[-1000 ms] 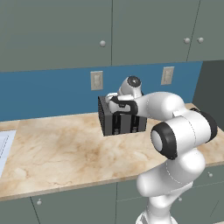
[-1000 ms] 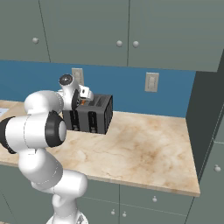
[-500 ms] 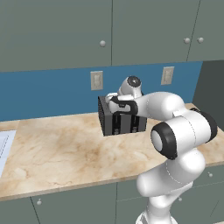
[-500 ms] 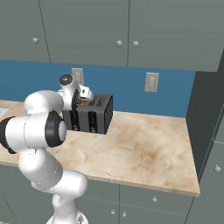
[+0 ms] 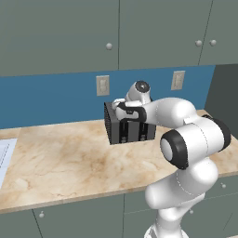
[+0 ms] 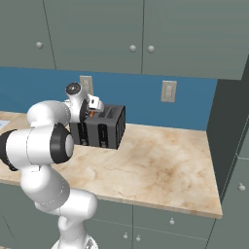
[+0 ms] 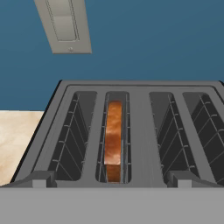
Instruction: Start the toaster. Once the lever pops up, take the bread to the plate on the dining counter.
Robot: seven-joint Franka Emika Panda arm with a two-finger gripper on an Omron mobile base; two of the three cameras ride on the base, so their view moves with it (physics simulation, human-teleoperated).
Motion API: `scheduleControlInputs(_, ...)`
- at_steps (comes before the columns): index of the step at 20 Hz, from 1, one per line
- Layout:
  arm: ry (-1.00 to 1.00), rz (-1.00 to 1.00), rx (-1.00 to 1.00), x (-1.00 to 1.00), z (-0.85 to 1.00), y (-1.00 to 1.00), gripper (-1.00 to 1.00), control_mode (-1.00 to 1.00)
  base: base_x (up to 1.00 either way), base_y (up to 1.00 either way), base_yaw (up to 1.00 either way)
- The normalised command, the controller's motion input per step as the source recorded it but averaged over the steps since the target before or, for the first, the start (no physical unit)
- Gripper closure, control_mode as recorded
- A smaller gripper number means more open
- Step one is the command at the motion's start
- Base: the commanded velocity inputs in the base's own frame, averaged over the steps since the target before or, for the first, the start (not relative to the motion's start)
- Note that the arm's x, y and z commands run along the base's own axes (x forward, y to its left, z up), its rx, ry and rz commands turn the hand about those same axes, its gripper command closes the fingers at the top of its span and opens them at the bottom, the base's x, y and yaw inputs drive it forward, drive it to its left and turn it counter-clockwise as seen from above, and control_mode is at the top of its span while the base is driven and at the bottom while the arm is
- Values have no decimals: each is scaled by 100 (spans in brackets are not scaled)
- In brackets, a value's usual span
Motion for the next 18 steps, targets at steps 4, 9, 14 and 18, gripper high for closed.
scheduleControlInputs(4,0,0,0,0,0,0,-100,-100,0,0,0)
scheduleControlInputs(9,0,0,0,0,0,0,-100,-100,0,0,0)
scheduleControlInputs(14,0,0,0,0,0,0,-100,-100,0,0,0)
scheduleControlInputs(18,0,0,0,0,0,0,-100,-100,0,0,0)
